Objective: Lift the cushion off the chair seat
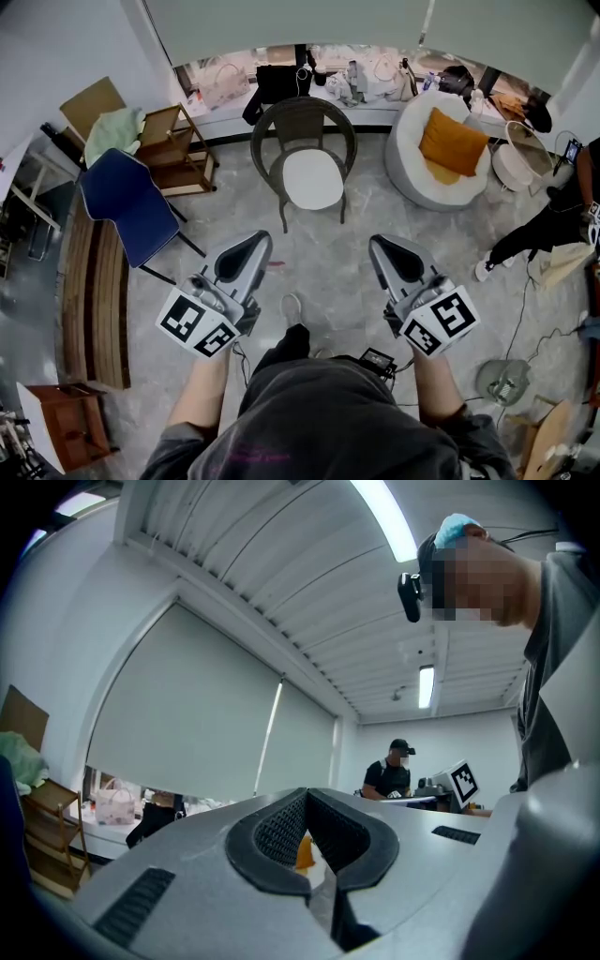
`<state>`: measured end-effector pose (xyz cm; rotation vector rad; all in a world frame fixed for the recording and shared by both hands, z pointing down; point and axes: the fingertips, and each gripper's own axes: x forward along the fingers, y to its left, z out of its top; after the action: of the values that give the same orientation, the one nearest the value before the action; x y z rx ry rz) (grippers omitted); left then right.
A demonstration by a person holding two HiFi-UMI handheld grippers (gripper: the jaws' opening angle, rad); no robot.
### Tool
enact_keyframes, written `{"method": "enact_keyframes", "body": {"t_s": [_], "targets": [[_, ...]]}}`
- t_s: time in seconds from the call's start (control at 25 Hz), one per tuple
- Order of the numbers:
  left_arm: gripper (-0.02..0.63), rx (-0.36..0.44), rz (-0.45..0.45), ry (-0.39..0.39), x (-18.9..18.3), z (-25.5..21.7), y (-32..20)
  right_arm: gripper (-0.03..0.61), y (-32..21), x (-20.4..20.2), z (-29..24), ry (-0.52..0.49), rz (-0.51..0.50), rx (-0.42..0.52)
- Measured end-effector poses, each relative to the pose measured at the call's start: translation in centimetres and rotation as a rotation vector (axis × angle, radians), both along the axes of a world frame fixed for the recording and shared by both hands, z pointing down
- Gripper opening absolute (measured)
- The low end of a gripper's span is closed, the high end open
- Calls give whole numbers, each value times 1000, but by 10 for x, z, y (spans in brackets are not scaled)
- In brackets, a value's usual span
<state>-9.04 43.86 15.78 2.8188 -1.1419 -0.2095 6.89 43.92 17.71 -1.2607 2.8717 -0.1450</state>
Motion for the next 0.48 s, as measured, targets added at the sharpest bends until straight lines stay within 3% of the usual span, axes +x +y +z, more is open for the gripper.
{"method": "enact_keyframes", "body": {"t_s": [0.48], "targets": [[9, -36, 18, 10, -24, 13, -96, 14, -92, -26, 11, 8, 14, -37]]}}
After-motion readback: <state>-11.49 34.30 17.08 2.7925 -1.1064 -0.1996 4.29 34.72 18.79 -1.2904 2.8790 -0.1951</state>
